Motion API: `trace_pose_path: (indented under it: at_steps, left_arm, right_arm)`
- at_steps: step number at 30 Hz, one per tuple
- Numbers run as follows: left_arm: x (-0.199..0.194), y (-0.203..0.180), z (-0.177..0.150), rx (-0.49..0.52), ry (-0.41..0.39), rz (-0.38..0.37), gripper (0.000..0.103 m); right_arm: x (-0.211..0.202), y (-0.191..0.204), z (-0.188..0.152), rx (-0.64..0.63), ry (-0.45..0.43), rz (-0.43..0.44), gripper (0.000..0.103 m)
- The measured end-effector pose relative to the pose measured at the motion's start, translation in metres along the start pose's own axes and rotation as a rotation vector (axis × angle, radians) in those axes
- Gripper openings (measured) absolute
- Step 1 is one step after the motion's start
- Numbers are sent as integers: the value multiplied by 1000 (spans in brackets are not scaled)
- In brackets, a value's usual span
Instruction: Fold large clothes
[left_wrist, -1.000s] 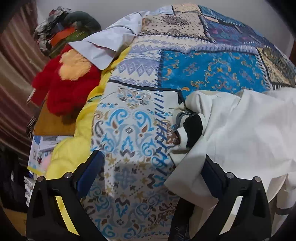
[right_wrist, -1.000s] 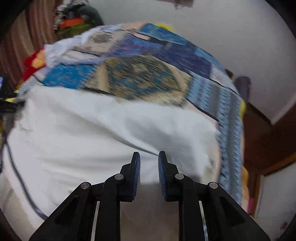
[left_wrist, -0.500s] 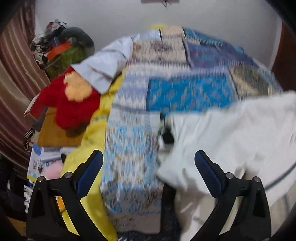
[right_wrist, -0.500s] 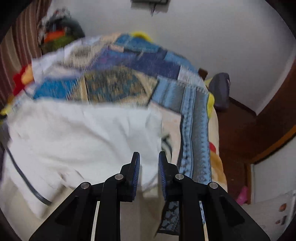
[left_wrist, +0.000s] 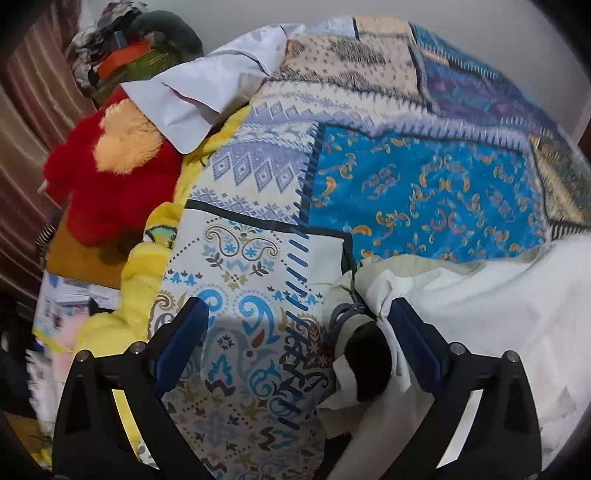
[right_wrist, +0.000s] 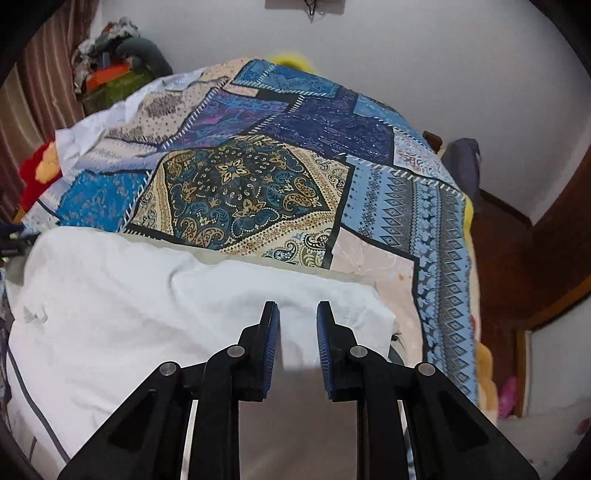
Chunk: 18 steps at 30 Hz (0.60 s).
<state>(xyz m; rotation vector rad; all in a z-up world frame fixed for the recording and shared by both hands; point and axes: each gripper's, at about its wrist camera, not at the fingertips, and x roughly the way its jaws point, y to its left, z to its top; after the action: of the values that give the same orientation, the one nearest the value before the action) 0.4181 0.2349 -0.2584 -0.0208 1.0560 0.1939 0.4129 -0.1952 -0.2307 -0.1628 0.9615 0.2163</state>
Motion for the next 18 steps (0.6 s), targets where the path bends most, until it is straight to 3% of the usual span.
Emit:
trace_pose_path:
  at_steps: [1,3,4,5,7,9,11,15,18]
  left_arm:
    - [-2,1,-1,-2,-9,11,100]
    - [-7,6,-3,-4,-22,64,100]
    - [-9,10,-4,-8,-25,63,100]
    - [-10,14,-6,-11,-28,64,100]
    - [-14,21,-10,-4,-30,74,100]
    - [-25,26,-13,-11,-60,114,98]
    - [-36,43,-16,-52,-78,260,95]
    - [-53,92,-25,-223,-44,182,90]
    - [-77,98,-31,-230,-71,109,90]
  right_arm:
    - [0,-5,-1,16,1,14,23]
    - [-2,-13,-4,29,-3,10,44]
    - [-2,-18,-6,21,-7,-80,87]
    - [-2,-21,-10,8,-22,-174,102]
    - [2,-29,-21,-17,-25,-252,102]
    - [5,-43,-36,17,24,-190,102]
    - [-2,-48,-45,13,17,-202,102]
    - [-31,-50,-47,34,-28,-199,102]
    - [-60,-51,-38,84,-104,-134,102]
